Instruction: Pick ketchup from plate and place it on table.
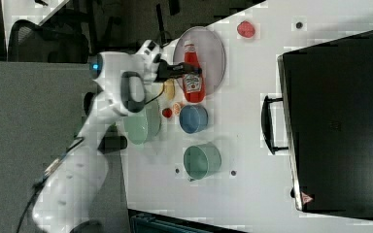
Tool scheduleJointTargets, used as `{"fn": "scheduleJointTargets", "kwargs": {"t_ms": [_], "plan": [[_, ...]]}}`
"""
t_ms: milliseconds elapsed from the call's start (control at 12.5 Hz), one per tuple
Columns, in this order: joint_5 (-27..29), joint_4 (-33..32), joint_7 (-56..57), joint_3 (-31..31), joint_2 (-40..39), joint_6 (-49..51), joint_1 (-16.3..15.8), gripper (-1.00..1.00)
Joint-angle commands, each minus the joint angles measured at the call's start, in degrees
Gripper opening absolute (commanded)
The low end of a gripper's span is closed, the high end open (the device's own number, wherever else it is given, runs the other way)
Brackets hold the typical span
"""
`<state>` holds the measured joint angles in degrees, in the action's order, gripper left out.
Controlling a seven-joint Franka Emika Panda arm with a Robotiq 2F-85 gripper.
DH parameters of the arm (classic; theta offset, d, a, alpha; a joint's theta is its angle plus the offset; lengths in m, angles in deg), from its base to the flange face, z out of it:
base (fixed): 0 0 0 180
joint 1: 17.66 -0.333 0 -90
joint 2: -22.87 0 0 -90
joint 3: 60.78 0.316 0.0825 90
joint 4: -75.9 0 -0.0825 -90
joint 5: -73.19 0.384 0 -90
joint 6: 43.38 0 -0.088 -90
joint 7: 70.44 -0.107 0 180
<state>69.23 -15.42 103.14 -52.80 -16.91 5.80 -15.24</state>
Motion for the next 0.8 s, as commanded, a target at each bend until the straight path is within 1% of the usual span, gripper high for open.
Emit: {"fn": "scheduleJointTargets", "kwargs": {"t_ms": [80, 240, 400, 560, 800], "plan": [[1.62, 2.48, -3.21, 0.50, 11.33, 7.27, 2.63, 0.18], [1.79, -0.01, -3.27, 0.30, 16.88, 12.13, 3.83, 0.18], [2.47, -4.74, -3.28, 0.21, 22.32, 14.46, 5.23, 0.18], [3.49, -11.04, -3.27, -0.18, 28.15, 14.48, 6.19, 0.18], [5.09, -22.38, -3.29, -0.89, 36.93, 14.29, 6.87, 0.18]]}}
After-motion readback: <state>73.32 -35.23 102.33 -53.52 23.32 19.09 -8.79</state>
